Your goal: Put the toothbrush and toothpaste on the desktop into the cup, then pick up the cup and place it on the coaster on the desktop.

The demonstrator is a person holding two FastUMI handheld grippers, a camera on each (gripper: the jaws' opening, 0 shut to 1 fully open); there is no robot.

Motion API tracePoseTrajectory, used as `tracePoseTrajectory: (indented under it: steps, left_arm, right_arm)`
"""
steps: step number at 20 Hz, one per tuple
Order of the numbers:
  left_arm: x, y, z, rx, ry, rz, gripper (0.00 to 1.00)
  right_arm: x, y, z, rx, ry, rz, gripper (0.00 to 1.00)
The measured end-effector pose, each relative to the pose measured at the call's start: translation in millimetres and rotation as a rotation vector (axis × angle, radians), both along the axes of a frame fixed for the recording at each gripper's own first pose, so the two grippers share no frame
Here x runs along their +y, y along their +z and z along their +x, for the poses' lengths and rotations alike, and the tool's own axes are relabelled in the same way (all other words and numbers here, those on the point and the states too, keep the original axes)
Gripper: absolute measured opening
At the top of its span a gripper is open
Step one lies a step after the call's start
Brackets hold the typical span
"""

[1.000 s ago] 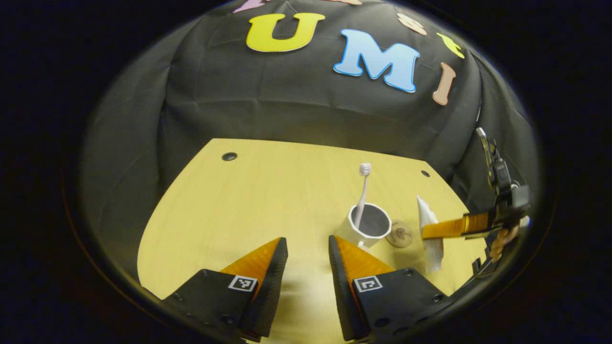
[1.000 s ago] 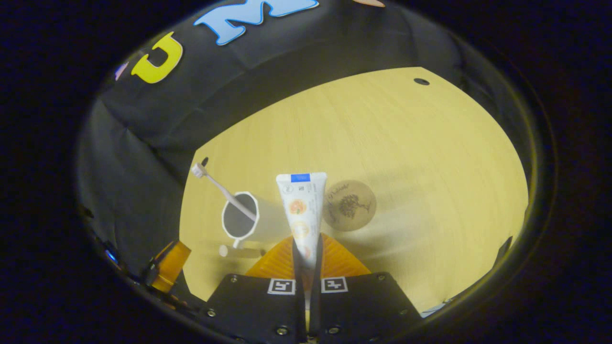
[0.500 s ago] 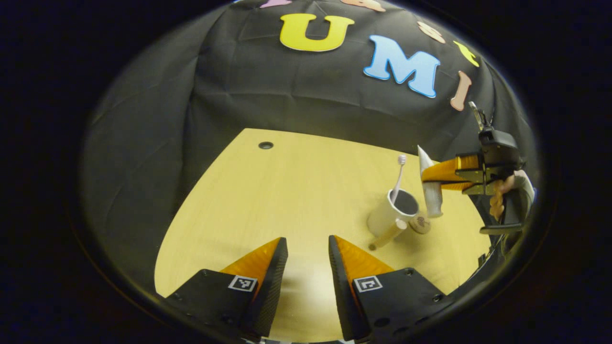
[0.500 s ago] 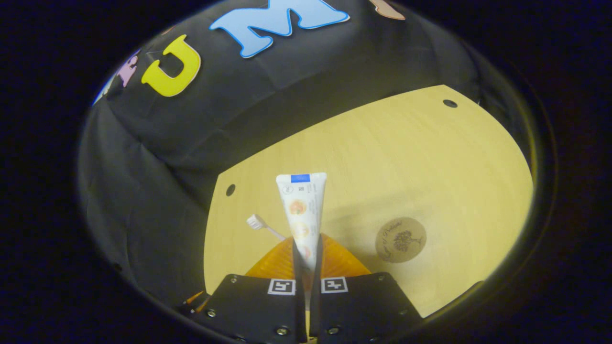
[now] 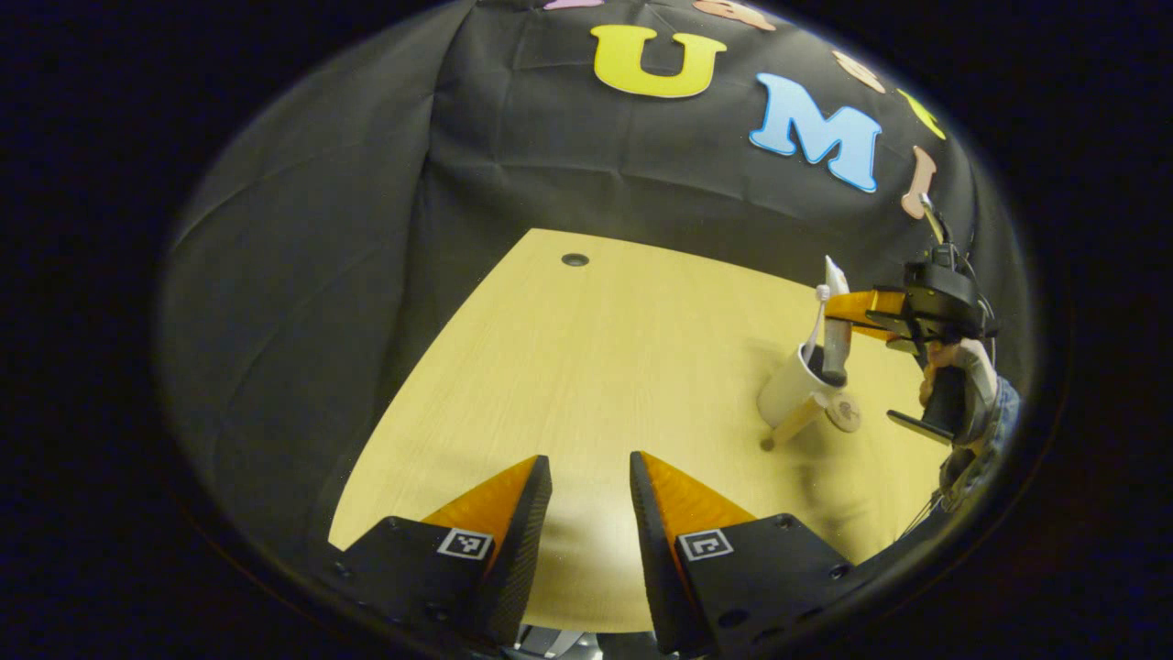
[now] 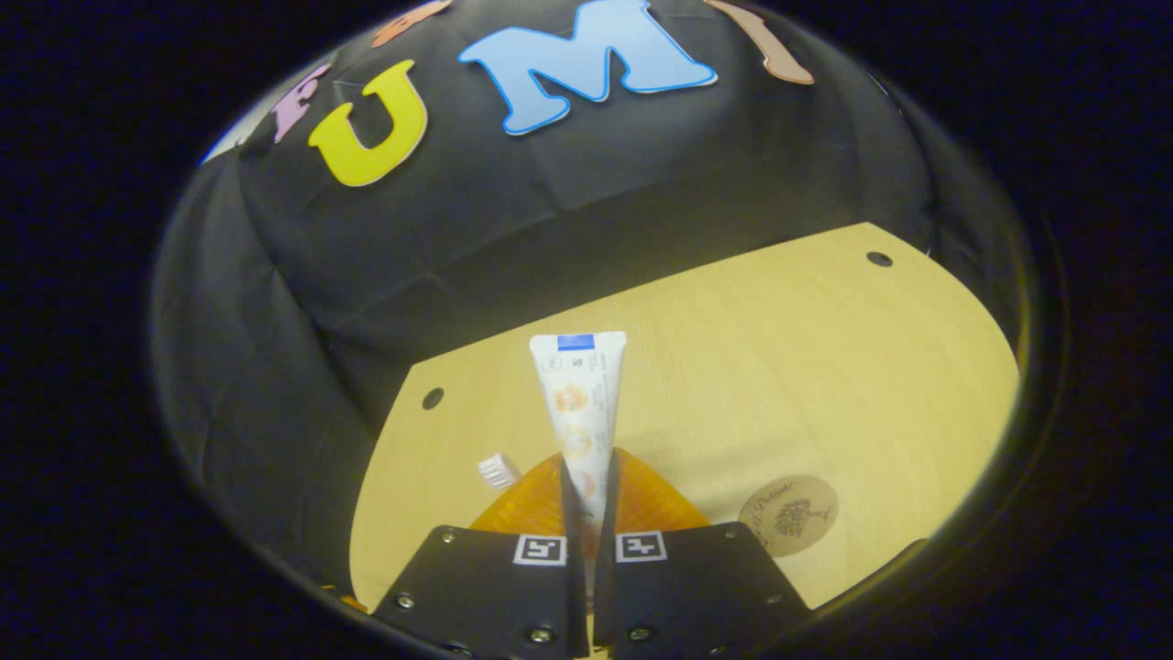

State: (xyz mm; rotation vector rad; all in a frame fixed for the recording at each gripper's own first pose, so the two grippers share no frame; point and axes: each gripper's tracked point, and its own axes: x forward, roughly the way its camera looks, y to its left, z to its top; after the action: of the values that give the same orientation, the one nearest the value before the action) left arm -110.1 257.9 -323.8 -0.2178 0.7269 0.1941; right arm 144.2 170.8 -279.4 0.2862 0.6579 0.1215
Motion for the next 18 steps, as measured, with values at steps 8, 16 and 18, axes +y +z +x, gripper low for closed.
tracePoseTrajectory:
  steps: [8,16,18]
  left_arm:
    - [-27,2,-6,0.020,-0.026,-0.009,0.60]
    - [-61,9,11,-0.005,-0.070,-0.031,0.60]
    - [-71,14,18,-0.015,-0.090,-0.031,0.60]
  right_arm:
    - [6,-17,-14,-0.123,0.032,-0.050,0.06]
    - [9,-6,-40,-0.155,0.080,-0.080,0.66]
    - [8,1,-45,-0.162,0.080,-0.070,0.73]
